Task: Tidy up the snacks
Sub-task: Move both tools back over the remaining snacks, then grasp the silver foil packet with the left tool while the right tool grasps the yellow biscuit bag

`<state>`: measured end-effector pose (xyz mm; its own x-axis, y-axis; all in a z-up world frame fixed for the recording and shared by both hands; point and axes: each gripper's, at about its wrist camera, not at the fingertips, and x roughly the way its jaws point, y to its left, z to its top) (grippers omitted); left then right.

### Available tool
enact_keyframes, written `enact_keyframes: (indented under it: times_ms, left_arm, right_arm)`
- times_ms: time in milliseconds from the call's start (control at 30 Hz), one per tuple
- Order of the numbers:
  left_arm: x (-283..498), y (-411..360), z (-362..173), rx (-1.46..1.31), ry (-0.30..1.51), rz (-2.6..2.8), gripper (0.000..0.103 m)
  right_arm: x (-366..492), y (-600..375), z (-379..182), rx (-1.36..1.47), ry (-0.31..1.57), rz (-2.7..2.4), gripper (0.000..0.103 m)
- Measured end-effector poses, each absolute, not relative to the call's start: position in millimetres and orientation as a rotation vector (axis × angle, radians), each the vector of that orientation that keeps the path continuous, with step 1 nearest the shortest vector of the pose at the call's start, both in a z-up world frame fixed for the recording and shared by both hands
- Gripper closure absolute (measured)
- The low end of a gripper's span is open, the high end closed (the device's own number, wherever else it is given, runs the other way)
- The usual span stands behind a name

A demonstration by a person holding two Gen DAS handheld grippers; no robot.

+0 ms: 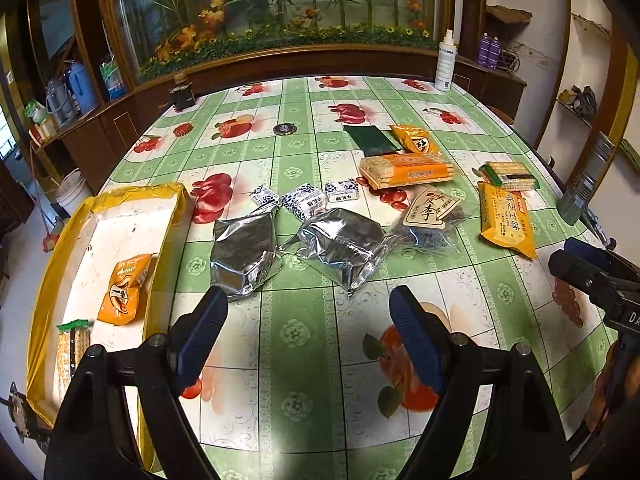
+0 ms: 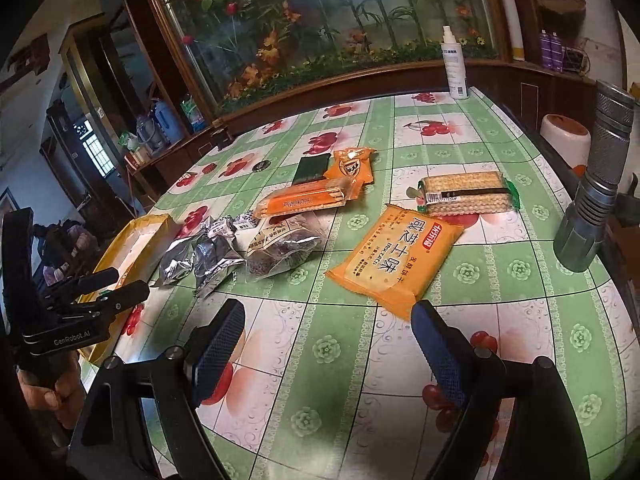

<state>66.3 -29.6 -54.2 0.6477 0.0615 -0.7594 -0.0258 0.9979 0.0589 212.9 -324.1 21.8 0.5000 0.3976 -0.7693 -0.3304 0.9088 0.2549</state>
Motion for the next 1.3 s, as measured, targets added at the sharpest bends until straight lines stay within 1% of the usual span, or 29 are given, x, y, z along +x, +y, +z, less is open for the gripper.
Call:
enact_keyframes:
  times_ms: [200, 400, 533, 800, 933, 1233, 1300]
  left_arm:
    - [71.6, -23.0, -58.9, 0.043, 0.861, 0.073, 0.02]
    - [83.8, 21.9, -77.7, -0.101, 0.902, 0.088, 0.02]
    - [94.2, 35.3, -88.5, -0.171, 0.925, 0.078, 0.02]
    - [128.7, 33.7, -102.2, -0.12, 0.958, 0.12, 0.02]
    - [142.5, 39.3, -114.8, -0.147, 0.994, 0.147, 0.02]
    - [155.1, 35.5, -119.1, -0.084, 0.976, 0.207, 0.02]
    - [155.4, 36.1, -119.0, -0.078, 0.973, 0.202, 0.02]
  right_arm:
    - [217.2, -324.2, 17.4, 0.072, 0.963, 0.43, 0.016]
    - [224.3, -326.9, 11.2, 0.075, 0.975, 0.406, 0.016]
    - [230.8, -326.2, 4.2, 0.072, 0.987, 0.397, 0.015]
    - [253.8, -327.6, -14.4, 0.079, 1.03, 0.353, 0.015]
    - [266.2, -330.5, -21.5, 0.085, 1.047, 0.324, 0.015]
    - [290.5, -326.0, -30.5, 0.067, 1.067, 0.257, 0.015]
    - [297.6, -323.8, -30.8, 0.081, 1.075, 0.237, 0.012]
